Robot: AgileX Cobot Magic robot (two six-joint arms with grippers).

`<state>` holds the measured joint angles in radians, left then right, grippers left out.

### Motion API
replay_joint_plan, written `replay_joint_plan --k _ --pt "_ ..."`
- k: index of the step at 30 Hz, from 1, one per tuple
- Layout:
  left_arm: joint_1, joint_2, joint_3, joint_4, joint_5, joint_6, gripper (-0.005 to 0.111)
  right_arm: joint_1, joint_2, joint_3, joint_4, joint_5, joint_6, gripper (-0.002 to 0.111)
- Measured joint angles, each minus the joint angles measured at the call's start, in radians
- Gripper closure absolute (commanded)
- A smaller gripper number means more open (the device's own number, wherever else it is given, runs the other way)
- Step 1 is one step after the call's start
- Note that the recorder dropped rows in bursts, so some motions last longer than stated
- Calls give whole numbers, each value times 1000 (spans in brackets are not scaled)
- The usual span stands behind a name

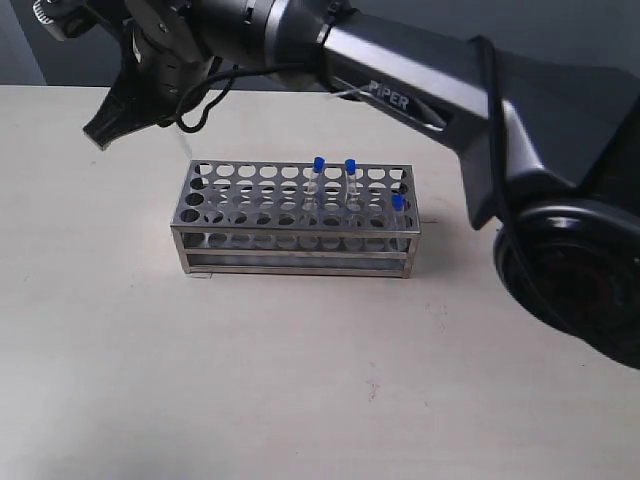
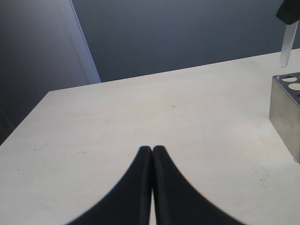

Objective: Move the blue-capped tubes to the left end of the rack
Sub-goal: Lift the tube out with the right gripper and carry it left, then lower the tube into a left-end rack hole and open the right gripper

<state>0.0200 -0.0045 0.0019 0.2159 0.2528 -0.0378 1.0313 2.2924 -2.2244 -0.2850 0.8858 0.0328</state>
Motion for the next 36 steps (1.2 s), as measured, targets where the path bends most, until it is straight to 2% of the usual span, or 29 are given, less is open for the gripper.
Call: replay_joint_plan --k 4,15,27,36 --pt "0 0 0 0 0 0 106 -30 38 -51 61 44 -8 109" --pt "0 0 0 0 0 0 106 -44 52 -59 123 53 -11 109" --pt "0 0 0 0 0 0 106 -42 77 -76 102 25 -9 109" --pt "0 0 0 0 0 0 106 -42 102 -69 67 78 34 109"
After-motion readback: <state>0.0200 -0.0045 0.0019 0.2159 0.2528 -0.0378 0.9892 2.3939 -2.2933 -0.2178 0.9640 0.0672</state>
